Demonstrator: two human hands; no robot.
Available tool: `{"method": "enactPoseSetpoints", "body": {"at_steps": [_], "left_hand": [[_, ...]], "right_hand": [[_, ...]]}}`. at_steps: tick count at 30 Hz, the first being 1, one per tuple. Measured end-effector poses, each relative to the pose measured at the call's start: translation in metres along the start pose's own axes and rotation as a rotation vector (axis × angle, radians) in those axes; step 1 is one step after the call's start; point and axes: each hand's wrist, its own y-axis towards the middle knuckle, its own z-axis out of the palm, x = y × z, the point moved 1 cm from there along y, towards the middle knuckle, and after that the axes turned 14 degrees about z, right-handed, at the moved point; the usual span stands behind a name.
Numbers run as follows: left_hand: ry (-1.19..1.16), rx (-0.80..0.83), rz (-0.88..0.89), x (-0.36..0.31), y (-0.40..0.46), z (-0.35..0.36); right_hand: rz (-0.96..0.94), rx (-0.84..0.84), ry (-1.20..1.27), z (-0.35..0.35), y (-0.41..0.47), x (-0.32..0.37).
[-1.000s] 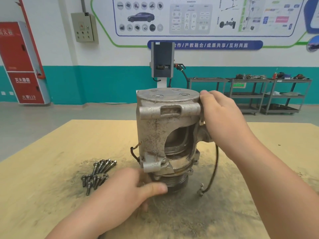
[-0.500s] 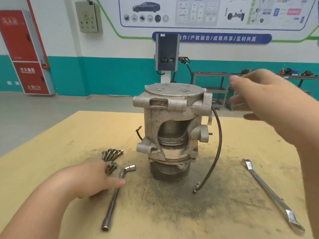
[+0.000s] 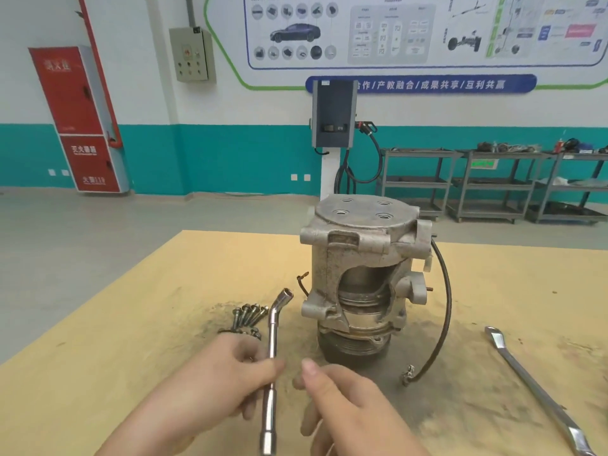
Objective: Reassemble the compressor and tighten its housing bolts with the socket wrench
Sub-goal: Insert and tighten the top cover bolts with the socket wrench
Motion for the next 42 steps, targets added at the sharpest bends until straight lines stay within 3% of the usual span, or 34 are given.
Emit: {"method": "enactPoseSetpoints", "body": {"at_steps": [3, 6, 7, 8, 11, 12, 17, 25, 28, 30, 32, 35, 42], "left_hand": [[-0.088, 0.197, 0.111, -0.013, -0.017, 0.012], [-0.034, 0.356, 0.097, -0.009, -0.013, -0.005], [0.017, 0.333, 0.107, -0.006, -0.006, -0.017], [0.063, 0.206, 0.11, -0.002, 0.006, -0.03], [0.305, -0.359, 0.05, 0.019, 0.057, -0.066], [0.384, -0.411, 0.031, 0.022, 0.073, -0.072], [0.572, -0.155, -0.054, 0.065, 0.121, -0.073], [0.527, -0.219, -0.038, 0.06, 0.108, -0.079], [0.286, -0.415, 0.133, 0.004, 0.092, -0.091], [0.033, -0.478, 0.374, -0.054, 0.08, -0.087], [-0.066, -0.47, 0.634, -0.108, 0.072, -0.071], [0.145, -0.439, 0.816, -0.146, 0.072, -0.042], [0.44, -0.443, 0.865, -0.132, 0.086, -0.033]], "right_hand": [[-0.02, -0.021, 0.063, 0.019, 0.016, 0.001], [-0.062, -0.028, 0.232, 0.029, 0.017, 0.002], [-0.126, -0.051, 0.274, 0.028, 0.015, 0.002], [-0.183, -0.08, 0.313, 0.027, 0.014, 0.001], [-0.267, -0.114, 0.516, 0.017, 0.009, 0.004], [-0.282, -0.113, 0.565, 0.014, 0.01, 0.004], [-0.315, -0.167, 0.676, 0.009, 0.02, -0.001], [-0.489, -0.206, 0.434, 0.001, 0.006, 0.006], [-0.495, -0.151, 0.549, -0.017, -0.006, 0.021], [-0.486, -0.046, 0.726, -0.036, -0.017, 0.042], [-0.545, 0.043, 0.729, -0.058, -0.03, 0.071], [-0.671, 0.136, 0.758, -0.09, -0.034, 0.11], [-0.794, -0.002, 0.92, -0.123, 0.008, 0.185]]}}
